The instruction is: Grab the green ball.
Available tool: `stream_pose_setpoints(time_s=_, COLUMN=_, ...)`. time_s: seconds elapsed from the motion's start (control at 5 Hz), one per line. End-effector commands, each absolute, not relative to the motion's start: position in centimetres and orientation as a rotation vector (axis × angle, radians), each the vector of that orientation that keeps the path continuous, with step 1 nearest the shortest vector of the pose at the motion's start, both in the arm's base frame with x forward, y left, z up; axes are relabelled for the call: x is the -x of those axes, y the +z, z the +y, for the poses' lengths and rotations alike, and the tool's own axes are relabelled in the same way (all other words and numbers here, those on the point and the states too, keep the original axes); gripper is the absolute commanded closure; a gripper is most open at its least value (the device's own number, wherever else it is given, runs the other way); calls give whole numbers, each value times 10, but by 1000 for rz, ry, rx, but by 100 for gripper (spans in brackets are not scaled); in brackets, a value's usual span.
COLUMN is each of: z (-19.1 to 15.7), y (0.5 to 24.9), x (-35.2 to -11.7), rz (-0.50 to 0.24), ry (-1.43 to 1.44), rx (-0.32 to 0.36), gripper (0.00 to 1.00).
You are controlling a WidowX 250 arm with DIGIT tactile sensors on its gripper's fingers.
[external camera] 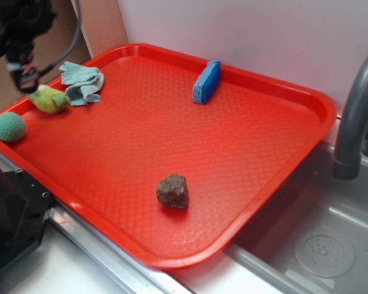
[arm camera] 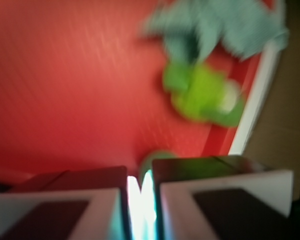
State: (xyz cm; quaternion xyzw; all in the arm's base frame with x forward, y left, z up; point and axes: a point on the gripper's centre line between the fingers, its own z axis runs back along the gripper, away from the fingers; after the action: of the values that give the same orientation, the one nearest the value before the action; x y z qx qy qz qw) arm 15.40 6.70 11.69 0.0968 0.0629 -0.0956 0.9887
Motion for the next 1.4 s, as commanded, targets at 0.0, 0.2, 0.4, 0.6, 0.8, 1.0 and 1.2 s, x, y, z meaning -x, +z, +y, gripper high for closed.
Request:
stream_pose_setpoints(time_s=0.0, z=61, y=161, x=-175, rz=33, ry=-60, rx=-133, gripper=100)
stream_pose_setpoints(time_s=0.2, z=85, y=144, x=-146, rz=55, ry=-149, rx=-181, gripper=0)
stream_pose_setpoints(time_s=0.4, z=122, y=113, x=-129, rz=66, ry=-361, rx=-155, gripper=0)
stream_pose_setpoints(time_s=0.6, z=142, y=85, x=-124, rz=143, ry=-434, rx=-165, gripper=0)
stream_pose_setpoints(time_s=0.8, z=155, y=56, x=-122, rz=150, ry=-393, rx=-132, gripper=0)
stream_pose_setpoints(time_s=1.0, z=155, y=35, x=-124, rz=164, ry=-354, rx=-112, gripper=0)
stream_pose_setpoints(time_s=1.2, z=149, y=16, x=-116, rz=164, ry=-293, rx=-64, gripper=13)
